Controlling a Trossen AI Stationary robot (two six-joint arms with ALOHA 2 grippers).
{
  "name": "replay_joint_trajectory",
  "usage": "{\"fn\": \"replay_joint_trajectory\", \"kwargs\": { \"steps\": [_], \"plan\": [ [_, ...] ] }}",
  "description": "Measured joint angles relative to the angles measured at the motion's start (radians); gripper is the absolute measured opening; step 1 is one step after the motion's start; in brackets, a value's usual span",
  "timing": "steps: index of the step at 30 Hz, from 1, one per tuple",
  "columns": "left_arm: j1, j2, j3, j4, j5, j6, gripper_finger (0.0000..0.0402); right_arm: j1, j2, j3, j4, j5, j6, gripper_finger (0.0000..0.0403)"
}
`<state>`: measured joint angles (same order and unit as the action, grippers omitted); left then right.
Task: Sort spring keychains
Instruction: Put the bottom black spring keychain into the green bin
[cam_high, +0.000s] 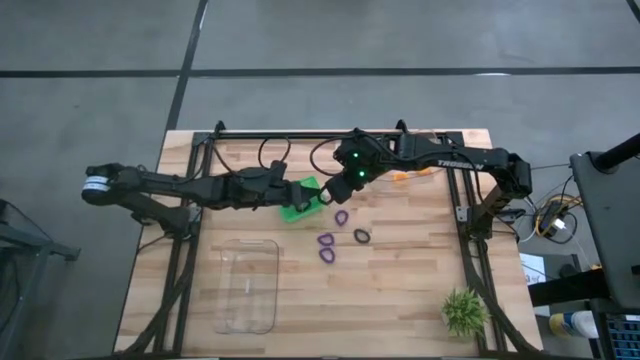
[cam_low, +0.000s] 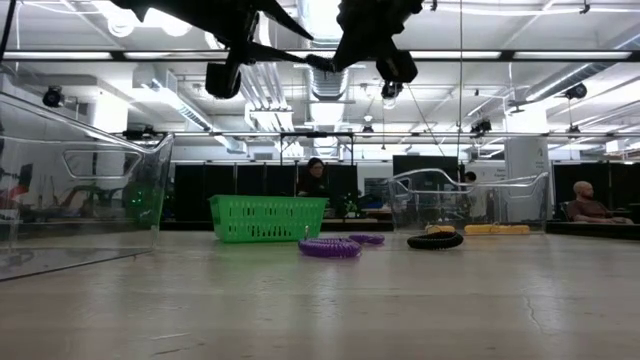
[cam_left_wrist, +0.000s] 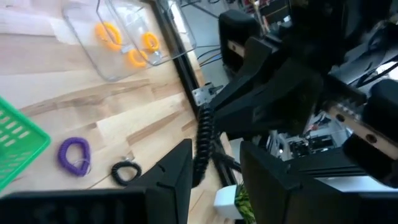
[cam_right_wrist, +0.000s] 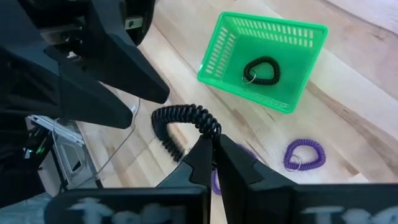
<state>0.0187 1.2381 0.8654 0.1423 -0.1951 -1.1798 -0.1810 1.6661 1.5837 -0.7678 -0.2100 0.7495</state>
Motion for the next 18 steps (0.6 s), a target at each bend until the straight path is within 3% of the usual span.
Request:
{"fn": "replay_joint_trajectory", "kwargs": {
  "steps": [18],
  "plan": [
    [0.000, 0.024, -0.002, -0.003, 0.008, 0.003, 0.0120, 0.000, -0.001, 0.000, 0.054, 0.000, 0.006, 0.0008]
  ]
}}
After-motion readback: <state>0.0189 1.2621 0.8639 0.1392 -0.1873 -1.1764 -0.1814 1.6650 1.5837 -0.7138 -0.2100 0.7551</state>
